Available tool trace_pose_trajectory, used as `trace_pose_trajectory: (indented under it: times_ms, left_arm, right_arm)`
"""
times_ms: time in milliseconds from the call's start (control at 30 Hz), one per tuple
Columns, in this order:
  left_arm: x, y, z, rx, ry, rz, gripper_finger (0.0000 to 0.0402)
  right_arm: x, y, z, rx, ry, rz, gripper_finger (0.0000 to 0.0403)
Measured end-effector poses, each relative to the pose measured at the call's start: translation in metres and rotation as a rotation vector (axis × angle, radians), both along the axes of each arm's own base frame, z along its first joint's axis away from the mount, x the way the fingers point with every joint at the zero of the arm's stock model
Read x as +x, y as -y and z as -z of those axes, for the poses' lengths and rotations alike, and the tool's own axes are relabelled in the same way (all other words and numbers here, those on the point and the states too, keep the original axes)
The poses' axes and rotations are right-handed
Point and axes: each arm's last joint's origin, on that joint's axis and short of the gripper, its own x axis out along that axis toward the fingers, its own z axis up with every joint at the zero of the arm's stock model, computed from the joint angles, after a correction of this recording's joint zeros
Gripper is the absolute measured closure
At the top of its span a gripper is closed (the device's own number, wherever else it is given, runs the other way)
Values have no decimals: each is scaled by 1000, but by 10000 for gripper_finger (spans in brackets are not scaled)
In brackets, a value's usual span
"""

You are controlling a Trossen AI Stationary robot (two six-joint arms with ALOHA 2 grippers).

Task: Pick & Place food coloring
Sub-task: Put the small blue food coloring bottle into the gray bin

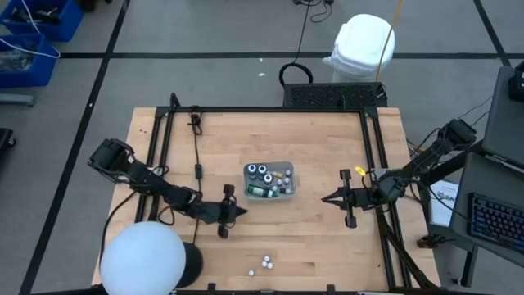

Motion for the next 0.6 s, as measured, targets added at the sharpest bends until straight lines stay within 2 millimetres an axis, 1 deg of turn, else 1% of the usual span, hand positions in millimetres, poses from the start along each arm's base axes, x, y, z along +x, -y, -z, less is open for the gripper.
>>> trace_pose_trajectory:
  times_ms: [100, 233, 400, 600]
  left_arm:
    - [-2, 0, 1, 22, 4, 92, 397]
    - [-4, -2, 3, 36, 36, 105, 397]
    - [-9, -4, 8, 28, 18, 107, 398]
    - [-8, -3, 5, 1, 57, 89, 396]
  right_arm:
    - [2, 2, 1, -5, -8, 15, 403]
    - [5, 4, 4, -11, -22, 39, 403]
    - [11, 7, 8, -1, -43, 75, 403]
    - [15, 10, 11, 38, -64, 103, 403]
